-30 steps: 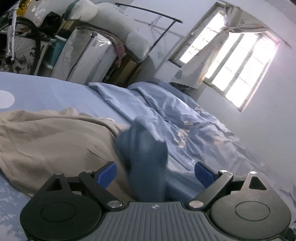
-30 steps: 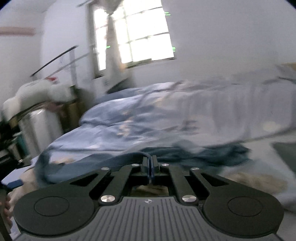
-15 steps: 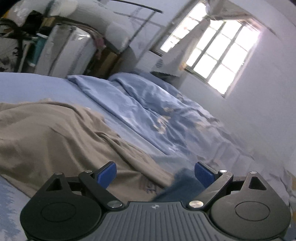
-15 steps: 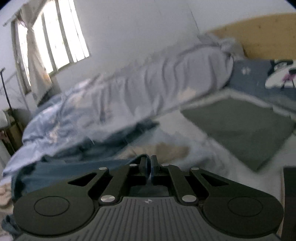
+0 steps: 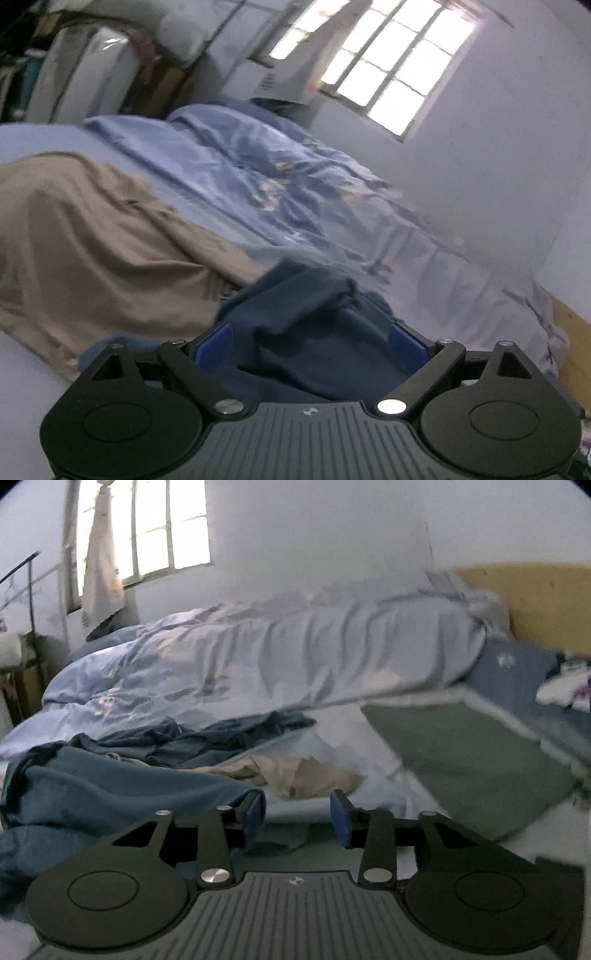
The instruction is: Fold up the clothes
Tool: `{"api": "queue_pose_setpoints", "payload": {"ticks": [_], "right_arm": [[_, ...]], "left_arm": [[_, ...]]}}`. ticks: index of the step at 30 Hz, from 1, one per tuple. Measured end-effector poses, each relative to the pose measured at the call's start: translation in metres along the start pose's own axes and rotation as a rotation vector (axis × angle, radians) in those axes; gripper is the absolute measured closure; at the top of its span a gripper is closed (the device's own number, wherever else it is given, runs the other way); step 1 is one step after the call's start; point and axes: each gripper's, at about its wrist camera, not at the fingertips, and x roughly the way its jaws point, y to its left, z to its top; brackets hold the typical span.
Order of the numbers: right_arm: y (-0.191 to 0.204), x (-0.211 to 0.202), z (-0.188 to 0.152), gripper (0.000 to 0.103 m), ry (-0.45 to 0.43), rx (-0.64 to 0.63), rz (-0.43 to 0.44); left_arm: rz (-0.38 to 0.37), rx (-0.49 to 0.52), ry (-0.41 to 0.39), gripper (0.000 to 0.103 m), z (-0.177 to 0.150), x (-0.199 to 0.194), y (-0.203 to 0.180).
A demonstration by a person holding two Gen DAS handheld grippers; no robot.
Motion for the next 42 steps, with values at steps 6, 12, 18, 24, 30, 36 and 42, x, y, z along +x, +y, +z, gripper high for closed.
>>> {"api": "queue_pose_setpoints", "payload": {"ticks": [6,12,18,24,30,36,42], "right_arm": [[-0.002,-0.011,-0.002,0.048,-0.026,0.044,0.023],[0.017,-0.005,-0.007,0.048,-0.014,0.039,0.082],[0.021,0.004,-0.011,0.047,0.027,0.046,0.113],[0.020,0.003,-0.013,0.044,0.028,0.058,0.134],[0.011,-0.001,-0.011,0.044,0.018,0.074,0.130],[0.000,-0.008,-0.006,0.040,-0.009,0.111,0.130],[-0.006,-0.018,-0.002,0.040,-0.047,0.124,0.155]], "left_arm": [[-0.035,-0.100,0.068,0.009,0.003,0.002,0.009],[-0.146,-0.094,0.153,0.010,-0.009,0.011,-0.005],[-0.120,-0.039,0.230,0.022,-0.020,0.030,-0.015],[-0.027,0.051,0.291,0.050,-0.033,0.051,-0.025],[0.004,0.082,0.257,0.092,-0.040,0.044,-0.031],[-0.082,0.113,0.214,0.100,-0.046,0.015,-0.044],[-0.254,0.244,0.169,0.100,-0.069,-0.043,-0.074]]}}
